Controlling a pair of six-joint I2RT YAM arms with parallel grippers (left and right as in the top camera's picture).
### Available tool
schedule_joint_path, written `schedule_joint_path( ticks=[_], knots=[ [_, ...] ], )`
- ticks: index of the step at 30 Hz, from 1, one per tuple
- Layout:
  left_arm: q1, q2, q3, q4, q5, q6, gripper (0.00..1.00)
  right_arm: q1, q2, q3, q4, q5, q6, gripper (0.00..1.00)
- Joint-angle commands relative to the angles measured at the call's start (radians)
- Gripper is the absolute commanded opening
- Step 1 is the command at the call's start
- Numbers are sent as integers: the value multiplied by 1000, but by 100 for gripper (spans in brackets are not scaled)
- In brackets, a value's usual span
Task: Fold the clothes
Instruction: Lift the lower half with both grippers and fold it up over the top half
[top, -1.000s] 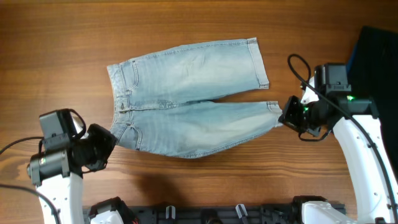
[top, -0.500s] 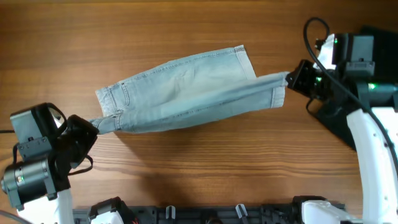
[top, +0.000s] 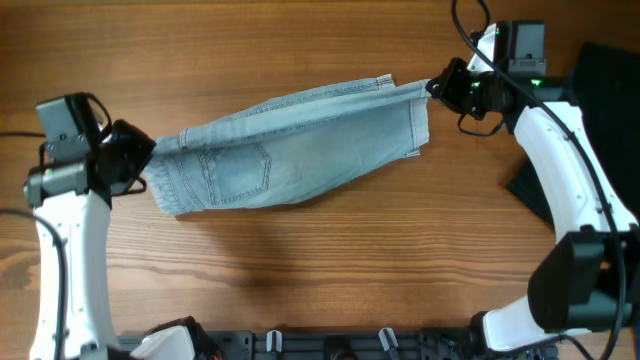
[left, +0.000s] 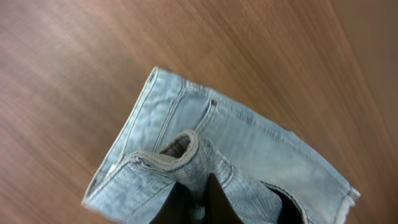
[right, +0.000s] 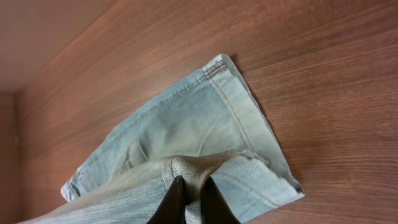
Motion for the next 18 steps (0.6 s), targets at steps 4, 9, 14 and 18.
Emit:
schedule_joint_path(
  ticks=[4,9,14,18],
  knots=[
    [-12,131,19,215,-111,28,4,-22,77,22,64,59,51,4],
    [-13,211,19,281,-113,27,4,-17,89,22,85,59,77,5],
    [-13,258,19,290,-132,27,4,3,111,22,89,58,77,5],
    [-12,258,19,272,-192,27,4,16,114,22,75,40,72,4]
  ],
)
